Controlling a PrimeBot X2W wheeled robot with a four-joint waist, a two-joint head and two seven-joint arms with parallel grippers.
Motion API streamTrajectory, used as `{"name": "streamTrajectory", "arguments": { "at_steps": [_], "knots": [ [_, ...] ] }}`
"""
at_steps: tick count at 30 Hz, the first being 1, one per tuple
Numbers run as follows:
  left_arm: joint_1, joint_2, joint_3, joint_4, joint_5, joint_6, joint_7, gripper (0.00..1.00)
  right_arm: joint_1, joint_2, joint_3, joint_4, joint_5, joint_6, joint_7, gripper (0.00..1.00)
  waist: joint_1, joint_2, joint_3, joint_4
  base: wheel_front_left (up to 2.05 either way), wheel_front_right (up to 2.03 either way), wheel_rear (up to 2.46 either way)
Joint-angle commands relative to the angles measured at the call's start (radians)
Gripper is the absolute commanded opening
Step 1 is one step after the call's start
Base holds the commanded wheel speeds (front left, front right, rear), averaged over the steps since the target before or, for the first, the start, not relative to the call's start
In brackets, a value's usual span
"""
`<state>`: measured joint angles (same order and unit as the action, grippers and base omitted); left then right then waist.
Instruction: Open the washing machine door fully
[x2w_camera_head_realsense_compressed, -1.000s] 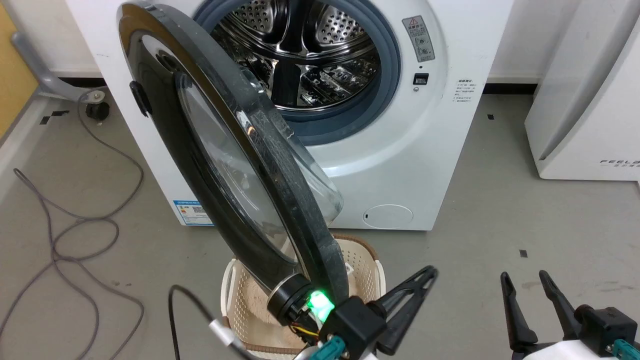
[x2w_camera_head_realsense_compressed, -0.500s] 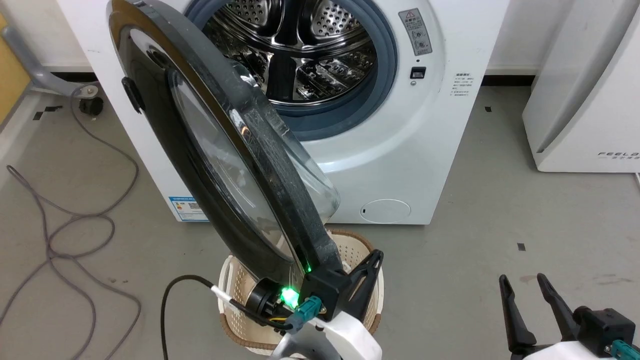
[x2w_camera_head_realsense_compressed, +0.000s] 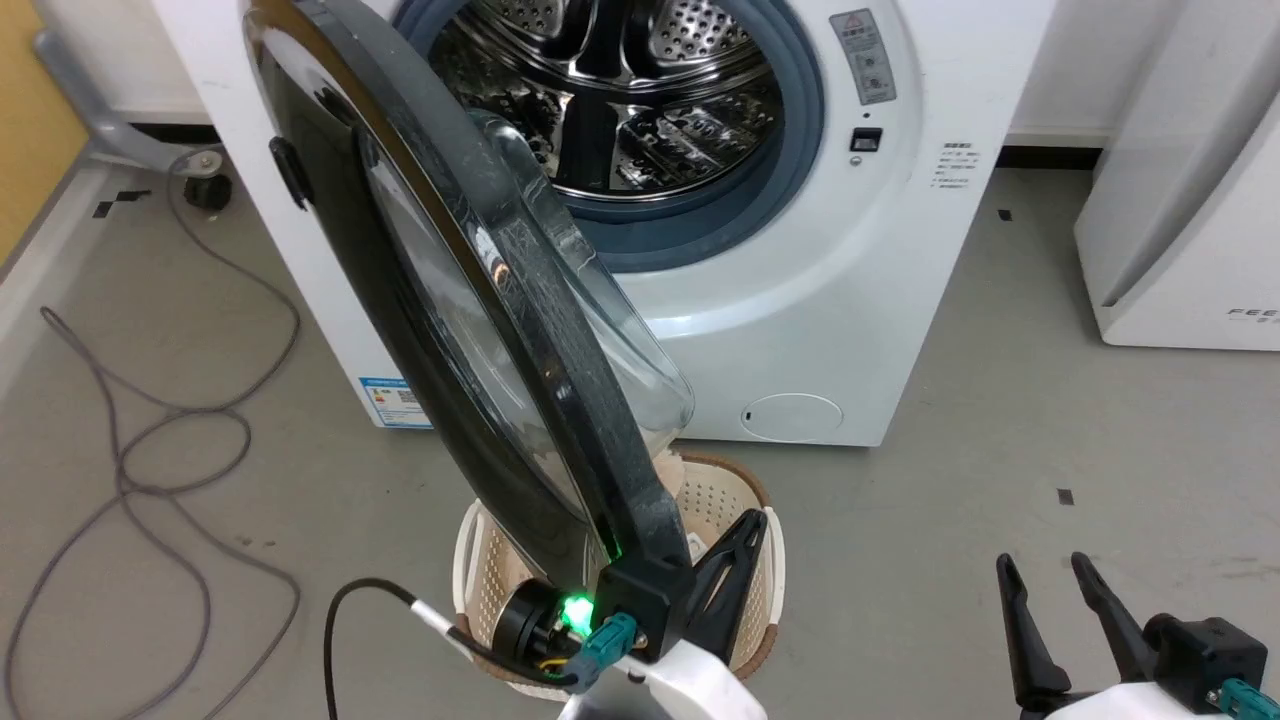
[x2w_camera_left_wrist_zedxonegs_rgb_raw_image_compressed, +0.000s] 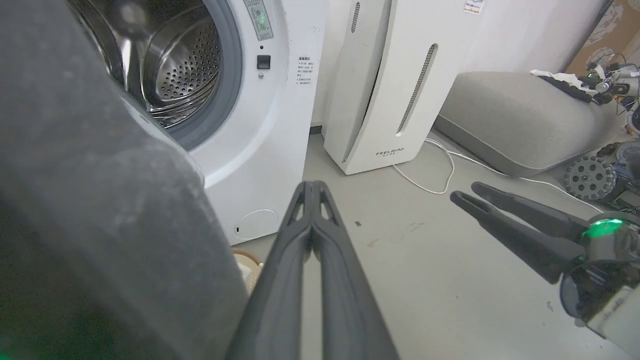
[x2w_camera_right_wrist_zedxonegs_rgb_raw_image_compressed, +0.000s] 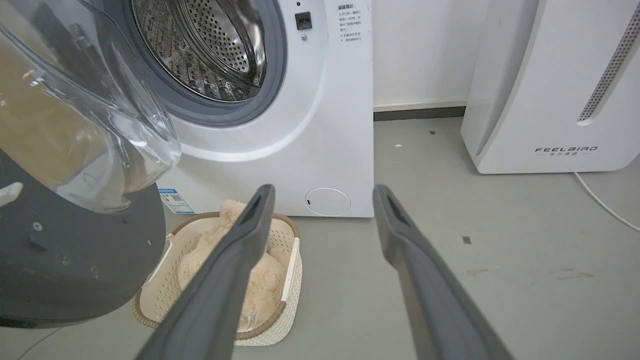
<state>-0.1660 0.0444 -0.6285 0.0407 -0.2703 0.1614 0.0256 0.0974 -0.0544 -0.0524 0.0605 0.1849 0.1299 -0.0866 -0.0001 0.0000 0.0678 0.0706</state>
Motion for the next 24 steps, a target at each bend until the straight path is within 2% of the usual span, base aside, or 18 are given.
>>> {"name": "streamTrajectory", "arguments": {
  "at_steps": [1, 11, 24],
  "knots": [
    [0.015, 0.031, 0.030, -0.002, -0.002, 0.022, 0.003, 0.00, -0.015, 0.004, 0.000, 0.005, 0.000, 0.001, 0.004, 1.00, 0.0001, 0.0000, -0.001, 0.006, 0.00, 0.00, 0.00],
    [0.117, 0.063, 0.031, -0.110, -0.012, 0.067, 0.027, 0.00, -0.017, 0.004, 0.013, 0.024, 0.008, 0.001, 0.007, 1.00, 0.0001, 0.0000, -0.014, 0.028, 0.00, 0.00, 0.00],
    [0.274, 0.167, 0.083, -0.281, 0.005, 0.152, 0.040, 0.00, 0.019, 0.004, -0.007, 0.036, 0.014, 0.001, 0.003, 1.00, 0.0001, 0.0000, -0.046, 0.108, 0.00, 0.00, 0.00]
  ]
}}
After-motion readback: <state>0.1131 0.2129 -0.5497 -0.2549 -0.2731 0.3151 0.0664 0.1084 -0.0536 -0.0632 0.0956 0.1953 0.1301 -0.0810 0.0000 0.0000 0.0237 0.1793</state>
